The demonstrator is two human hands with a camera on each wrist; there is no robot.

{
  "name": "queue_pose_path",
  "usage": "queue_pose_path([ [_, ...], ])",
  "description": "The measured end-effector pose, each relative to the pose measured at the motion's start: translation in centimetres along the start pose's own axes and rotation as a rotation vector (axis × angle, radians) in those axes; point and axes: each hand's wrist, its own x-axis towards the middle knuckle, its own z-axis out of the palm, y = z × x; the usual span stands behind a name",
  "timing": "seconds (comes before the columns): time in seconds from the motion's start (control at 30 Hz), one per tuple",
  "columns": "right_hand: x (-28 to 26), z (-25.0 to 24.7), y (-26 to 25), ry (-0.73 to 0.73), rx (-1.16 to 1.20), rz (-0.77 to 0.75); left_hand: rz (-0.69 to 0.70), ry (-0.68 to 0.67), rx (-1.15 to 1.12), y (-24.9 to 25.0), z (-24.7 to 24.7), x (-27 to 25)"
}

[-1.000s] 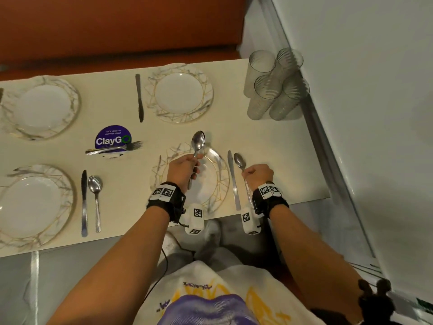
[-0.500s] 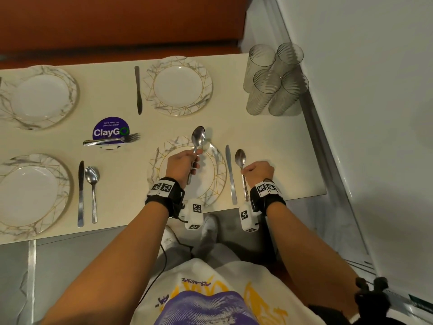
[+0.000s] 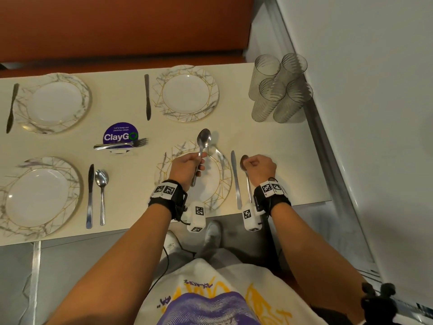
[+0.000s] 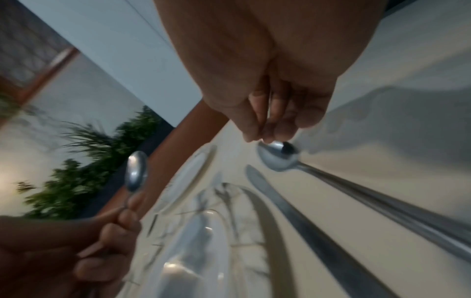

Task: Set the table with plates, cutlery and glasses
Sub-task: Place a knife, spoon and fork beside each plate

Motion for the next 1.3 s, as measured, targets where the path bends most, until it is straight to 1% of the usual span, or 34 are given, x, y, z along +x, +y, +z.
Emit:
queue_pose_path([
  [0.17,0.9,1.3,-6.2,-0.048,0.174,-0.213,0.032,-0.029,-0.044,2.3,-0.6,-0.6],
  [0.3,1.6,2.8,-11.7,-0.159,0.231,-0.330,0.049,-0.009,-0.036,4.0,-2.2,-0.5],
  [0.43,1.8,4.1,-16.9,-0.277,0.143,-0.448,0.049,-0.007,-0.005,5.2,-4.5,0.3],
  [0.6,2.5,7.3,-21.7,-0.337,0.041,-0.559,0.046,-0.018,0.006,7.9,-8.2,1.1],
  [0.7,2.8,9.0,-24.3,-0.317,0.012,-0.561,0.040,-0.055,0.062,9.1,-11.6,2.3],
  [0.77,3.1,10.1,-26.1,-0.289,0.041,-0.532,0.050,-0.078,0.062,9.8,-14.2,3.6],
  [0.83,3.8,11.4,-27.5,-0.257,0.100,-0.480,0.075,-0.047,0.018,10.9,-16.8,5.0],
  [0.93,4.6,13.1,-29.0,-0.199,0.184,-0.375,0.148,0.046,-0.047,13.4,-20.3,7.5],
  [1.0,4.7,13.9,-29.3,-0.192,0.238,-0.319,0.163,0.051,-0.132,15.3,-21.8,8.8],
  [1.03,4.8,15.1,-30.0,-0.179,0.277,-0.278,0.153,0.023,-0.158,16.8,-22.9,10.4],
  [1.1,4.0,15.6,-30.0,-0.232,0.299,-0.268,0.170,0.037,-0.233,18.1,-22.8,10.9],
  [1.17,3.8,16.7,-30.2,-0.271,0.256,-0.289,0.190,0.054,-0.262,19.4,-22.5,11.9],
  [1.23,3.4,17.8,-30.7,-0.294,0.195,-0.311,0.192,0.046,-0.244,20.1,-21.9,13.2],
  [1.3,3.6,18.9,-30.9,-0.281,0.157,-0.291,0.188,0.020,-0.205,20.0,-21.0,14.3],
])
